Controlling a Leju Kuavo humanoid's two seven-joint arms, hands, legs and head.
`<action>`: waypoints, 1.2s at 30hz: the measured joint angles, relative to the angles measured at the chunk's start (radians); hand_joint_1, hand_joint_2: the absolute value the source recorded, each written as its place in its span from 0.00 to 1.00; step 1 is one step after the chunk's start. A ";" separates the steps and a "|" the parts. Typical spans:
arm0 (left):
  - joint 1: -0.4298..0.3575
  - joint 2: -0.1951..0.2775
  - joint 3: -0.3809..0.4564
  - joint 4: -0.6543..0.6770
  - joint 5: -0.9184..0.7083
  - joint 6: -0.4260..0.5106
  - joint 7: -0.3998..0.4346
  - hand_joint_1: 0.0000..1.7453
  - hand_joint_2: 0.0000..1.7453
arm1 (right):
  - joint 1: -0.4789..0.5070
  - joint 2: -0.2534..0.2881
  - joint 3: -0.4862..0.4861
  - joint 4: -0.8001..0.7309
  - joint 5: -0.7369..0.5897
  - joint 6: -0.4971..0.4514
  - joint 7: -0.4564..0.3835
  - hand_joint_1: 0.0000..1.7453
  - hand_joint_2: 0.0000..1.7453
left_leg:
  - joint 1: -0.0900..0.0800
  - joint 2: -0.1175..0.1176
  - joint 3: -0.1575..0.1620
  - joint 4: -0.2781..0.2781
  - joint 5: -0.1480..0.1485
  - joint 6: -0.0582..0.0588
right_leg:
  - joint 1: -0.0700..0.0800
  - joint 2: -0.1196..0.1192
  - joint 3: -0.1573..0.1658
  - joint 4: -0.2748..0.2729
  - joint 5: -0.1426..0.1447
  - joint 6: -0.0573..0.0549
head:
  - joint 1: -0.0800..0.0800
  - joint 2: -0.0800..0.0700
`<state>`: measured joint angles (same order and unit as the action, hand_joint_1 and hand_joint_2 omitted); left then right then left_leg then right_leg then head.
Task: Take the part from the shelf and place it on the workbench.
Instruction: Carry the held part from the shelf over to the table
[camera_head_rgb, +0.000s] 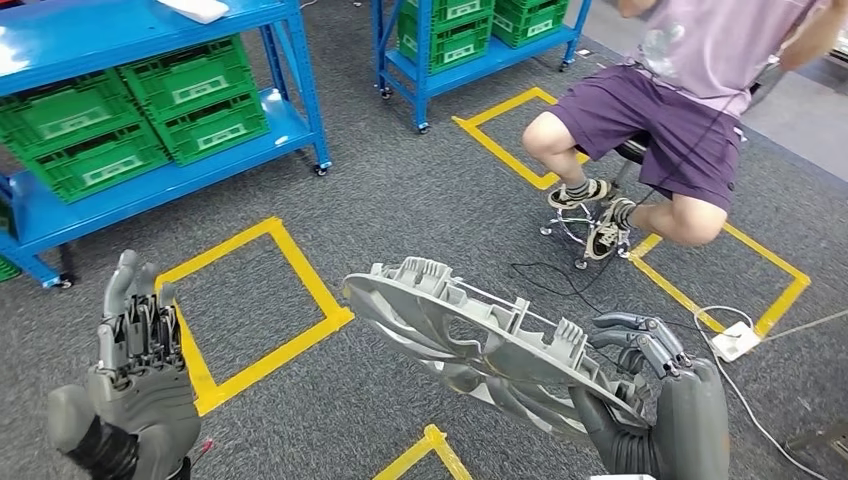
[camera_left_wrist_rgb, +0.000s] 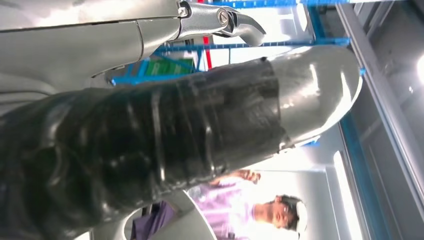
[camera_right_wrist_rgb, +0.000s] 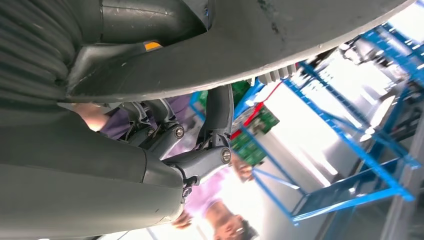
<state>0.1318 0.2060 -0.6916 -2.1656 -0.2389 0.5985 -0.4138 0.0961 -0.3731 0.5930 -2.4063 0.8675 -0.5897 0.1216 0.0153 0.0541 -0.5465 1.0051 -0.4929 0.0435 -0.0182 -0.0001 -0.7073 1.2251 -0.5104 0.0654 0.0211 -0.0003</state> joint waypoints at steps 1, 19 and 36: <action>0.000 0.000 0.000 0.000 0.000 0.000 -0.001 0.00 0.00 | 0.000 0.000 0.000 0.001 0.000 0.000 -0.001 1.00 1.00 | -0.001 0.012 0.002 0.000 -0.002 -0.002 | 0.003 -0.016 0.041 -0.075 0.029 -0.005 | 0.003 0.000; 0.009 0.006 -0.003 -0.001 -0.004 0.007 -0.005 0.00 0.00 | -0.002 0.011 0.002 0.019 -0.011 -0.009 -0.016 1.00 1.00 | 0.012 -0.145 -0.025 0.028 0.003 -0.036 | 0.012 0.113 0.118 -0.225 0.073 -0.044 | -0.032 0.000; 0.013 0.006 -0.004 -0.004 -0.006 0.008 -0.003 0.00 0.00 | 0.008 0.013 0.003 0.021 -0.010 -0.012 -0.015 1.00 1.00 | -0.007 0.046 0.017 0.002 -0.022 -0.021 | 0.027 -0.050 0.114 -0.217 0.069 -0.038 | 0.012 0.000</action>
<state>0.1449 0.2121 -0.6952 -2.1692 -0.2449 0.6069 -0.4167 0.1038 -0.3605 0.5964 -2.3856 0.8571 -0.6014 0.1063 0.0080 0.1005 -0.5292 1.0072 -0.5148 0.0222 0.0089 -0.0497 -0.5936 1.0082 -0.4418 0.0277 0.0334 -0.0003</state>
